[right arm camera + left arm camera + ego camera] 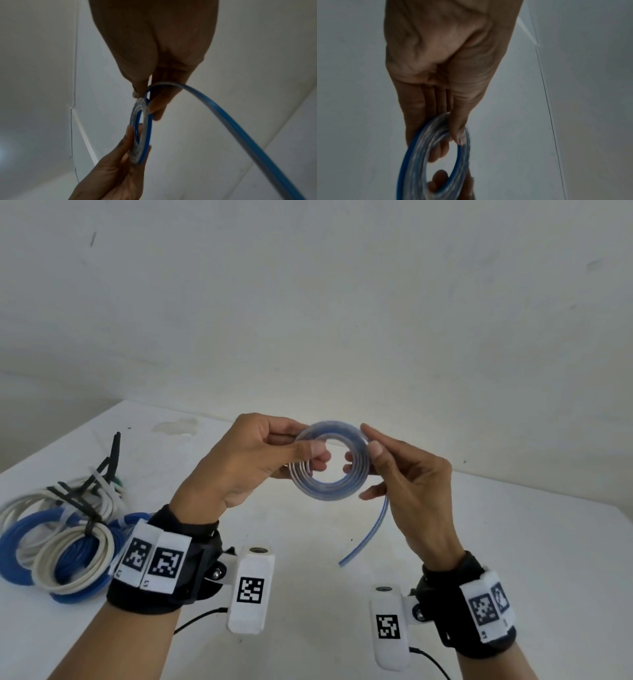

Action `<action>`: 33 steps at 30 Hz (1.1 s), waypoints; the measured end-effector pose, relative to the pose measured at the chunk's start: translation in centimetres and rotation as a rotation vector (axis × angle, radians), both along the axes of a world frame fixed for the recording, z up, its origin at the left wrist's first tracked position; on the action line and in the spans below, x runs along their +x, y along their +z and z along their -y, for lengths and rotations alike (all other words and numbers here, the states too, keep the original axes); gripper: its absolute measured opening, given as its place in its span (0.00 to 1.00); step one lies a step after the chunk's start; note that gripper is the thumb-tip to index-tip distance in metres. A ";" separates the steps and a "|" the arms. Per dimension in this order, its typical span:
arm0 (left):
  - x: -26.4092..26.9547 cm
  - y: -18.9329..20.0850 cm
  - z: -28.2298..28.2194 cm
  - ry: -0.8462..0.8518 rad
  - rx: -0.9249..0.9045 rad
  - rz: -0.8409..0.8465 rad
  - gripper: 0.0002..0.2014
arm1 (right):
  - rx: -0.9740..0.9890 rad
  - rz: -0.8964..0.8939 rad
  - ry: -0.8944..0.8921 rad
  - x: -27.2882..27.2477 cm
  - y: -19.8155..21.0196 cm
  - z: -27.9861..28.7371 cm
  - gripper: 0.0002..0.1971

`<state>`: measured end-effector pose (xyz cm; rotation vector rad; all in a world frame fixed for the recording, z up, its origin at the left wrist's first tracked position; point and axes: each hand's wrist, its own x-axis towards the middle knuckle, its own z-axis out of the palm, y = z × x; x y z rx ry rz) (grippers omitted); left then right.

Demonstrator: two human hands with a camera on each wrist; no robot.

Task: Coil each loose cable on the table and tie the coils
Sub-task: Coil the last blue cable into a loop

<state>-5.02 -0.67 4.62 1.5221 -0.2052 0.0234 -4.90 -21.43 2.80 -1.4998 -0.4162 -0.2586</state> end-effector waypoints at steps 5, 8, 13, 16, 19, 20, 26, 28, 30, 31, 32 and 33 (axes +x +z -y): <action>0.0 0.1 1.0 0.080 -0.251 -0.002 0.12 | 0.181 0.032 -0.096 -0.9 -0.8 -2.2 0.18; -0.1 0.0 1.2 0.067 -0.177 0.010 0.14 | 0.171 0.026 -0.097 -0.8 -0.6 -1.8 0.19; -0.1 0.3 1.0 -0.035 0.075 -0.004 0.28 | -0.156 -0.004 0.062 0.1 0.3 1.1 0.17; -0.5 0.0 2.0 -0.126 0.224 -0.042 0.24 | -0.343 -0.002 0.100 0.0 0.5 1.5 0.15; -0.5 -0.7 2.6 -0.136 0.287 -0.047 0.23 | -0.385 0.003 0.125 -0.2 0.6 1.4 0.14; -0.4 -0.8 2.5 -0.133 0.285 -0.027 0.23 | -0.374 0.002 0.121 -0.2 0.6 1.4 0.14; -0.5 -0.1 0.6 -0.139 0.384 0.068 0.06 | -0.377 -0.003 0.107 0.1 0.8 2.0 0.15; -0.4 -0.2 0.3 -0.145 0.367 0.055 0.06 | -0.367 0.007 0.090 0.1 0.7 1.7 0.14; -0.2 -0.2 0.2 -0.105 0.274 0.059 0.08 | -0.265 0.035 0.015 0.0 0.6 1.2 0.12; -0.1 -0.2 0.1 -0.071 0.204 0.062 0.09 | -0.196 0.053 -0.032 0.0 0.6 1.0 0.11; -0.1 -0.2 0.0 -0.036 0.126 0.062 0.10 | -0.131 0.064 -0.070 0.0 0.6 0.8 0.10; 0.0 -0.1 0.0 -0.007 0.049 0.062 0.11 | -0.074 0.068 -0.093 -0.1 0.5 0.6 0.10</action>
